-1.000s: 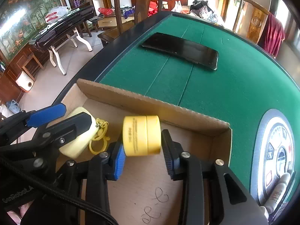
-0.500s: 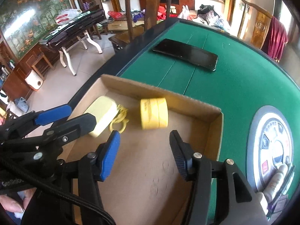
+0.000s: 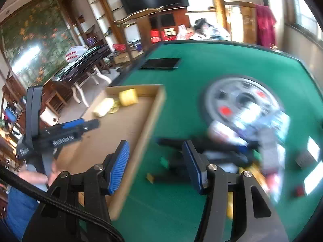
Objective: Organize objects
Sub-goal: 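Move both grippers back over the pile of items on the table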
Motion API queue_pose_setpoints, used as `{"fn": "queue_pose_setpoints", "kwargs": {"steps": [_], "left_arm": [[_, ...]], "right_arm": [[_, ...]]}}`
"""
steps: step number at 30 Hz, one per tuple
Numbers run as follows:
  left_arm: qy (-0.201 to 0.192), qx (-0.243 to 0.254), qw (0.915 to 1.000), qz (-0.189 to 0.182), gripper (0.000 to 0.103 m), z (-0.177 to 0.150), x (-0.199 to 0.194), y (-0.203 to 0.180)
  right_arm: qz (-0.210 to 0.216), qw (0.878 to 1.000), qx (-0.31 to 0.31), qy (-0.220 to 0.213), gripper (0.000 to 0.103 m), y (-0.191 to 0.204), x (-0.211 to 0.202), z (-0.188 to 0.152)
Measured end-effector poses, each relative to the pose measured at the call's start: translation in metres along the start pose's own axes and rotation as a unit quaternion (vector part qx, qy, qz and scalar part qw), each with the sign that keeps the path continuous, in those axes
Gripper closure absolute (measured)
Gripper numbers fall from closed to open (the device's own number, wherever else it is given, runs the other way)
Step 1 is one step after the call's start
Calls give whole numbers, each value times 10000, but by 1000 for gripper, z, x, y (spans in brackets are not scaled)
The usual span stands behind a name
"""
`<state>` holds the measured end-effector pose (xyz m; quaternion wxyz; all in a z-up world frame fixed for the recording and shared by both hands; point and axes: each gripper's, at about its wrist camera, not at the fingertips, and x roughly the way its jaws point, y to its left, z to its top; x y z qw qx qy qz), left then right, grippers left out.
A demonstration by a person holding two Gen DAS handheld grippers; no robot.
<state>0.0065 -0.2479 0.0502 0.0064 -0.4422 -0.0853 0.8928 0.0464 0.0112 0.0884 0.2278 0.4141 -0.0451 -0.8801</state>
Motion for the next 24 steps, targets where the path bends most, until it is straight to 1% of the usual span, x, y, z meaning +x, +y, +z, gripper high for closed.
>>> {"fn": "queue_pose_setpoints", "kwargs": {"steps": [2, 4, 6, 9, 12, 14, 17, 19, 21, 22, 24], "left_arm": [[-29, -48, 10000, 72, 43, -7, -5, 1], [-54, -75, 10000, 1, 43, -12, -12, 2], [-65, -86, 9999, -17, 43, -15, -17, 2], [-337, -110, 9993, -137, 43, -20, -35, -6], [-604, 233, 9972, -381, 43, -25, -57, -36], [-661, 571, 9945, -584, 43, -29, -65, -61], [-492, 1057, 9888, -930, 39, -36, -63, -100], [-282, 1418, 9836, -1079, 39, -46, -52, -131], [-73, 1764, 9784, -1073, 39, -55, -39, -157], [62, 1973, 9752, -997, 39, -59, -29, -173], [199, 2196, 9714, -882, 39, -65, -17, -192]], "right_arm": [[-87, 9999, 109, -76, 49, -19, -19, -13], [-215, 9994, 227, -166, 49, -38, -34, -23], [-256, 9986, 368, -272, 49, -53, -50, -33], [-338, 9965, 647, -407, 49, -80, -70, -47], [-420, 9936, 932, -481, 49, -108, -84, -60], [-482, 9905, 1169, -538, 49, -130, -91, -68], [-574, 9860, 1460, -560, 49, -155, -99, -81], [-569, 9843, 1578, -556, 49, -166, -103, -87], [-600, 9829, 1646, -569, 49, -175, -106, -93], [-618, 9825, 1662, -574, 49, -179, -107, -97], [-648, 9814, 1716, -573, 49, -190, -108, -102]]}}
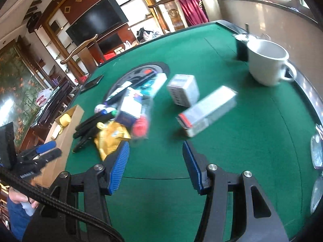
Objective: Organize objects
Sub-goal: 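Move both grippers back over the pile of items on the table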
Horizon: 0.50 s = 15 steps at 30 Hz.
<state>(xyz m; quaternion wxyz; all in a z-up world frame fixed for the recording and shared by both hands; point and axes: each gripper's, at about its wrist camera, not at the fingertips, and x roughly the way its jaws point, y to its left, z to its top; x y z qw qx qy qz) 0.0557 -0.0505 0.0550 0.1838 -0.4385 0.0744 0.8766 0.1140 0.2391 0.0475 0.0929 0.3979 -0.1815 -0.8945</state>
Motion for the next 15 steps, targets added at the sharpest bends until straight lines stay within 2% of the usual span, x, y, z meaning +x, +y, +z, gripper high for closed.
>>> {"fn": "queue_pose_setpoints", "kwargs": {"steps": [5, 11, 12, 13, 15], "left_arm": [[336, 87, 9987, 369, 39, 8, 34, -13], [604, -71, 9979, 238, 39, 14, 57, -21], [696, -124, 9975, 70, 39, 13, 57, -25], [758, -247, 9964, -301, 39, 11, 56, -31], [804, -296, 9940, -680, 39, 9, 53, -43]], "right_arm": [[28, 9998, 219, 1, 49, -26, 1, -2], [105, 9995, 310, 23, 49, -43, 2, 2], [101, 9994, 314, 40, 49, -46, 3, 2], [95, 9994, 315, 60, 49, -48, 3, 2], [82, 9994, 315, 66, 49, -53, 2, 3]]}}
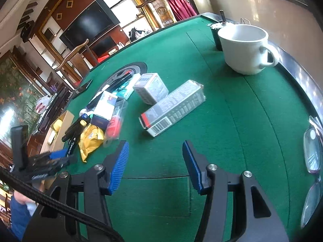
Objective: Organize objects
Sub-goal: 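Move both grippers back over the pile of items on the table, then grasp a black marker with the left gripper while the right gripper grasps a white box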
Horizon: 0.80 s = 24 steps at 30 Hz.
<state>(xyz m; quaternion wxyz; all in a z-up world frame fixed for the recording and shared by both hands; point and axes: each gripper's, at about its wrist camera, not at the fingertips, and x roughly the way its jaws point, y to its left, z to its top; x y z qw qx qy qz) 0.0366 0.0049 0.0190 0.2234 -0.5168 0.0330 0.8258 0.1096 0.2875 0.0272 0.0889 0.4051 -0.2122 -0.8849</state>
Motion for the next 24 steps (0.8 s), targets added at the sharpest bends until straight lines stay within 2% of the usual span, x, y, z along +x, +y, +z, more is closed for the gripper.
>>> {"fn": "queue_pose_setpoints", "kwargs": {"steps": [1, 4, 7, 11, 16, 18, 22, 24], "left_arm": [[7, 91, 9999, -134, 40, -4, 0, -11], [-88, 184, 9998, 30, 42, -4, 1, -26], [-8, -26, 9996, 289, 57, 2, 11, -21], [-107, -150, 9993, 317, 65, 1, 11, -13], [-188, -117, 9994, 248, 67, -5, 7, -9], [-201, -115, 9995, 221, 67, -6, 6, -8], [-158, -61, 9996, 210, 67, -6, 5, -4], [-153, -47, 9997, 195, 67, -5, 5, -3]], "right_arm": [[-7, 10000, 20, -15, 49, -3, -1, 1], [-87, 9999, 60, -6, 49, -7, -1, 4], [-219, 9995, 188, 116, 49, -11, 4, 8], [-253, 9987, 370, 232, 49, -9, 16, 17], [-524, 9970, 518, 249, 48, -3, 33, 35], [-901, 9937, 588, 321, 48, -2, 42, 44], [-1273, 9879, 767, 441, 41, -3, 57, 61], [-1523, 9849, 650, 510, 38, 2, 65, 66]]}}
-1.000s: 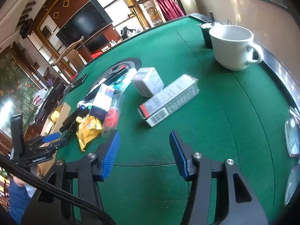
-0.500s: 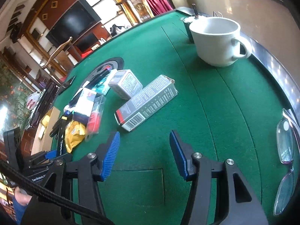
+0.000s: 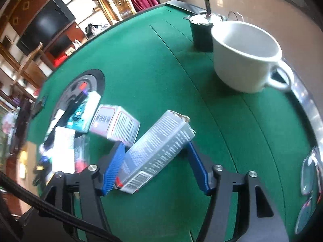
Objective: Organize objects
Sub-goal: 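Grasp a black marker with the left gripper while the right gripper grasps a white box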
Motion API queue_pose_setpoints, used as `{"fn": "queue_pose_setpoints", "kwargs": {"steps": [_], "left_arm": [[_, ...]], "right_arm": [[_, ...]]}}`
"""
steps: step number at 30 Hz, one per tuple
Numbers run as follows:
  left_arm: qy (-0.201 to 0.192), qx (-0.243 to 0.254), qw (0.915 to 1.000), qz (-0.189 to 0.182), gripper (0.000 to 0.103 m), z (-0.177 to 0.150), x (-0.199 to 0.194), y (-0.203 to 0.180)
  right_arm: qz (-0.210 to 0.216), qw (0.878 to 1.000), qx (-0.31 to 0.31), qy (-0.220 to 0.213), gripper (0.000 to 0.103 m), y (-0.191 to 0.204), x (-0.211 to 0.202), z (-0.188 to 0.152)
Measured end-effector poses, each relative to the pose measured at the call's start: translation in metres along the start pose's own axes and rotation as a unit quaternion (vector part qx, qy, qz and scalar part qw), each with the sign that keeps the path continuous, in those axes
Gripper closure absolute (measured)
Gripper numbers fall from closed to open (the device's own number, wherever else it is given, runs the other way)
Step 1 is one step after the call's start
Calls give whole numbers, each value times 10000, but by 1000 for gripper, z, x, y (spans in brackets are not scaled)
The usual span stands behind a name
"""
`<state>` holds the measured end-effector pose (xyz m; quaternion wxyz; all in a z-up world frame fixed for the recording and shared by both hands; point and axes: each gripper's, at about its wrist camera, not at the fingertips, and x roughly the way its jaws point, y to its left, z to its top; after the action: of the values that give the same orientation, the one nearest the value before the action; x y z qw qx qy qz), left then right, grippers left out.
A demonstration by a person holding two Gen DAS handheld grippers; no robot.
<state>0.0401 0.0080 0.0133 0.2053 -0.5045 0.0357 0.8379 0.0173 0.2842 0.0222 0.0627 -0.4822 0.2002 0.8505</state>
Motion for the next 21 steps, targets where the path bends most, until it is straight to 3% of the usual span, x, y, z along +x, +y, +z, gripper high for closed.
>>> {"fn": "queue_pose_setpoints", "kwargs": {"steps": [3, 4, 5, 6, 13, 15, 18, 21], "left_arm": [[-26, 26, 10000, 8, 67, -1, 1, 0], [-53, 39, 10000, 3, 67, -2, 0, 0], [-76, 31, 10000, -9, 67, -3, 0, 1], [-92, 22, 10000, -23, 67, -3, 0, 2], [-120, -153, 9997, -115, 68, -3, -1, 6], [-129, -179, 9997, -52, 72, -3, -1, 5], [-132, -253, 9996, -37, 85, -5, -1, 2], [-171, -355, 9992, -30, 89, -9, -4, 1]], "right_arm": [[-363, 9985, -418, -39, 39, 14, 3, -4], [-332, 9980, -541, -76, 56, 17, 3, -7], [-72, 9983, -577, -74, 68, 18, 0, -8], [-103, 9980, -620, 6, 79, 19, 0, -11], [279, 9885, -1466, -253, 79, 35, -36, -60], [413, 9840, -1697, -358, 79, 46, -49, -78], [663, 9789, -1898, -359, 79, 53, -58, -98], [829, 9758, -2002, -287, 79, 57, -53, -110]]}}
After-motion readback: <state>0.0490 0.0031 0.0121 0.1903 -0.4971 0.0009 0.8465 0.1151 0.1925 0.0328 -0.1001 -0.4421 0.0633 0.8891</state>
